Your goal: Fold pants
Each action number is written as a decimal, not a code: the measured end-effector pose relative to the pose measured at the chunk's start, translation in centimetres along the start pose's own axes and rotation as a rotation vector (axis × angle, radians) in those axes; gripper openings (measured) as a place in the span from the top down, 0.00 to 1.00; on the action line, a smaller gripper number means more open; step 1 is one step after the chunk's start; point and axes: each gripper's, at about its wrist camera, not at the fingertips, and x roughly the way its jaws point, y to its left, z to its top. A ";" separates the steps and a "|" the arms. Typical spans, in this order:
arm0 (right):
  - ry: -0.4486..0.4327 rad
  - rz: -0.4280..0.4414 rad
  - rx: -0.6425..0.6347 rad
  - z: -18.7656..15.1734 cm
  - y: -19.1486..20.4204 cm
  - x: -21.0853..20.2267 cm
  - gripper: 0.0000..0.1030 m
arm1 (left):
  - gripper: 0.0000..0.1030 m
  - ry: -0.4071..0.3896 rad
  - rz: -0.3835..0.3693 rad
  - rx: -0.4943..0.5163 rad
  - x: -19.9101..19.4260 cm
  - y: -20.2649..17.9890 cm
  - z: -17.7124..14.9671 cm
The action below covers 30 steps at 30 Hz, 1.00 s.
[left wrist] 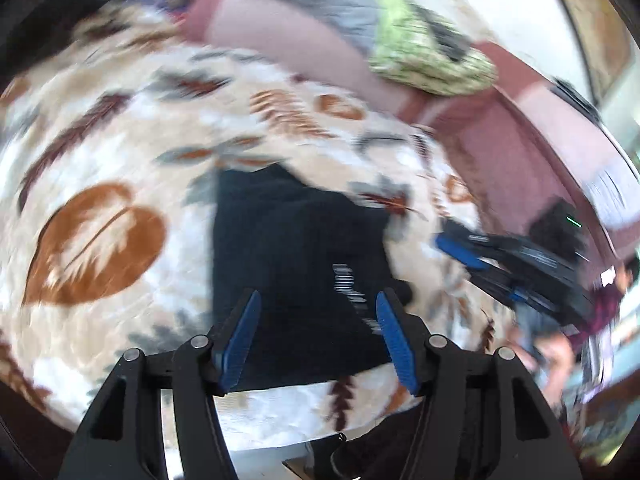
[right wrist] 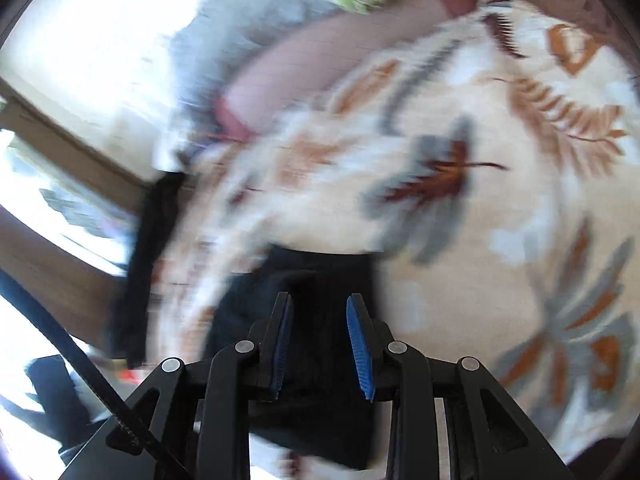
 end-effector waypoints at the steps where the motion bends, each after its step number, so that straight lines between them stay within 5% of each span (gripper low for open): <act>1: 0.006 0.082 0.006 -0.2 0.7 0.0 0.69 | 0.43 0.005 0.010 -0.023 0.1 0.6 -0.1; 4: 0.080 0.249 0.028 -1.0 2.3 1.8 0.69 | 0.43 0.022 0.023 -0.085 0.5 2.2 -0.6; 6: 0.131 0.268 0.037 -1.8 3.1 3.7 0.69 | 0.43 0.020 0.026 -0.105 0.4 2.7 -0.6; 10: 0.229 0.113 -0.008 -4.1 3.1 6.9 0.70 | 0.42 -0.010 0.039 -0.117 -0.4 3.5 -0.5; 13: 0.219 0.023 -0.078 -5.3 2.4 7.2 0.79 | 0.40 -0.004 0.041 -0.140 -0.2 4.4 -0.4; 19: 0.170 -0.029 -0.155 -6.2 1.6 6.1 0.84 | 0.40 0.031 0.035 -0.140 0.8 4.5 -0.9; 30: 0.110 -0.036 -0.187 -7.1 1.0 5.5 0.84 | 0.38 0.089 0.143 -0.040 3.6 3.9 -2.4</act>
